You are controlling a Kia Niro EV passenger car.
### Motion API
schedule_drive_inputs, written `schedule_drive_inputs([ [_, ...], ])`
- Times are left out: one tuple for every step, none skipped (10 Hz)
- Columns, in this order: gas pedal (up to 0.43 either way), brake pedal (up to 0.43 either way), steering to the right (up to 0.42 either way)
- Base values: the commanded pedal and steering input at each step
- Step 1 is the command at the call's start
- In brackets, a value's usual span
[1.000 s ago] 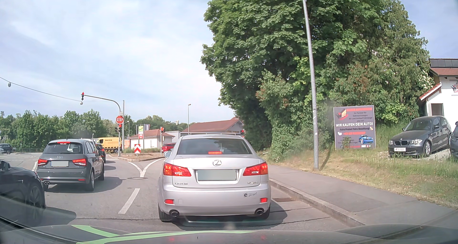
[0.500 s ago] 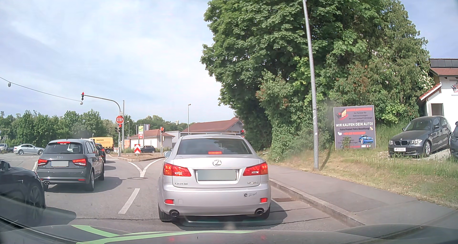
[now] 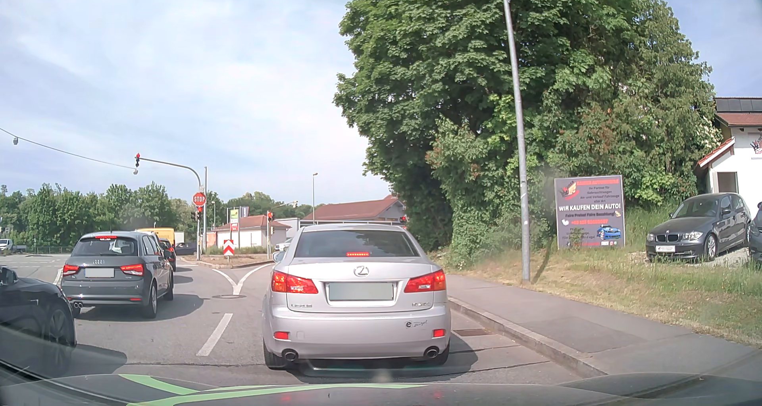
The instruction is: Follow the waypoints while adhering to traffic rules and regulations
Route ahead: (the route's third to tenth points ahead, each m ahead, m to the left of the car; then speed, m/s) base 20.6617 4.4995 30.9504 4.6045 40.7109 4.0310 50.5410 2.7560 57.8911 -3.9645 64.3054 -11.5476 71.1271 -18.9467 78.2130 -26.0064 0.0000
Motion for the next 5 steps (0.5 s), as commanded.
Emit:
schedule_drive_inputs([
  [0.0,0.421,-0.114],
  [0.0,0.415,-0.114],
  [0.0,0.415,-0.113],
  [0.0,0.421,-0.113],
  [0.0,0.415,-0.114],
])
